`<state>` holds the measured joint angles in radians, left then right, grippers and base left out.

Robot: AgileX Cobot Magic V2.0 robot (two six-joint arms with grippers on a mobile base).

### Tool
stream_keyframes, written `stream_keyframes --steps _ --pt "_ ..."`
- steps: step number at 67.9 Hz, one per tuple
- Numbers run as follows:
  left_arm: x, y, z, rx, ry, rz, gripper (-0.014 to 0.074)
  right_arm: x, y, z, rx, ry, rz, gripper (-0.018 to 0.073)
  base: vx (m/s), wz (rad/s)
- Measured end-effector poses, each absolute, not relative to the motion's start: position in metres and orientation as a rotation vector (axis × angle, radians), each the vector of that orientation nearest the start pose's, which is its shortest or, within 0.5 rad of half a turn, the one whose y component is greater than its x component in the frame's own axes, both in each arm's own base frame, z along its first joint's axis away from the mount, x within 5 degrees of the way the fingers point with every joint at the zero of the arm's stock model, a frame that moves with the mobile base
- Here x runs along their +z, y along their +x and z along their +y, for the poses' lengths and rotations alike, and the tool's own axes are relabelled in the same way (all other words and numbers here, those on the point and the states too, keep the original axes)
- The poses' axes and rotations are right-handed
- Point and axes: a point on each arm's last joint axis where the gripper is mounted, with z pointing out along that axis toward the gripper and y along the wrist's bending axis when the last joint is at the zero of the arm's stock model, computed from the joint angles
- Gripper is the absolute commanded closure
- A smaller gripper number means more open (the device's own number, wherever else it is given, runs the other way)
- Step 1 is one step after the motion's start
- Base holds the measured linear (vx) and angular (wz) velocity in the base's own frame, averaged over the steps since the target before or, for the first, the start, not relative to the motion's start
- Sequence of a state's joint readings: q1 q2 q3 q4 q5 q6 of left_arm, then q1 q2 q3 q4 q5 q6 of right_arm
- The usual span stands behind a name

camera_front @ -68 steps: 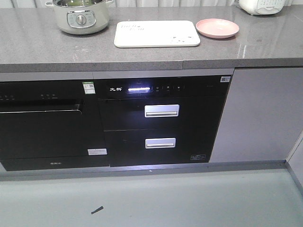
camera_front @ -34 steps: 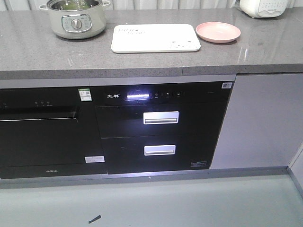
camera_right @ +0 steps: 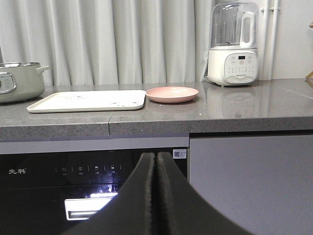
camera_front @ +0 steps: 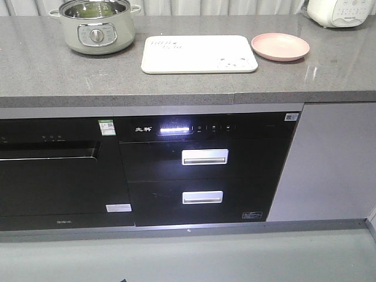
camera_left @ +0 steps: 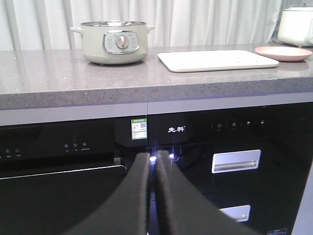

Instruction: Transfer vegetables to tray and serve

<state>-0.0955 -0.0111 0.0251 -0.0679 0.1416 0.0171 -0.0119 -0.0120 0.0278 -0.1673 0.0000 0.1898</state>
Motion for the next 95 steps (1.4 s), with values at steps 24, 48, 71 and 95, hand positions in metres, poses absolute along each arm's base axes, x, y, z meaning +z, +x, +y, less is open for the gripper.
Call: stream_keyframes --steps 24,48,71,95 --pt "0.1925 0.0561 -0.0063 -0.119 0.045 1.64 0.0602 0.2045 0.0565 -0.0007 0.009 0.026 1.499 0.0562 0.11 0.03" --pt "0.1925 0.0561 -0.0063 -0.119 0.045 1.64 0.0602 0.2045 0.0565 -0.0007 0.009 0.026 1.499 0.0562 0.11 0.03" --pt "0.1925 0.0561 -0.0063 -0.119 0.045 1.64 0.0602 0.2045 0.0565 -0.0007 0.009 0.026 1.499 0.0562 0.11 0.02" --pt "0.1925 0.0561 -0.0063 -0.119 0.045 1.64 0.0602 0.2045 0.0565 -0.0007 0.009 0.026 1.499 0.0562 0.11 -0.01"
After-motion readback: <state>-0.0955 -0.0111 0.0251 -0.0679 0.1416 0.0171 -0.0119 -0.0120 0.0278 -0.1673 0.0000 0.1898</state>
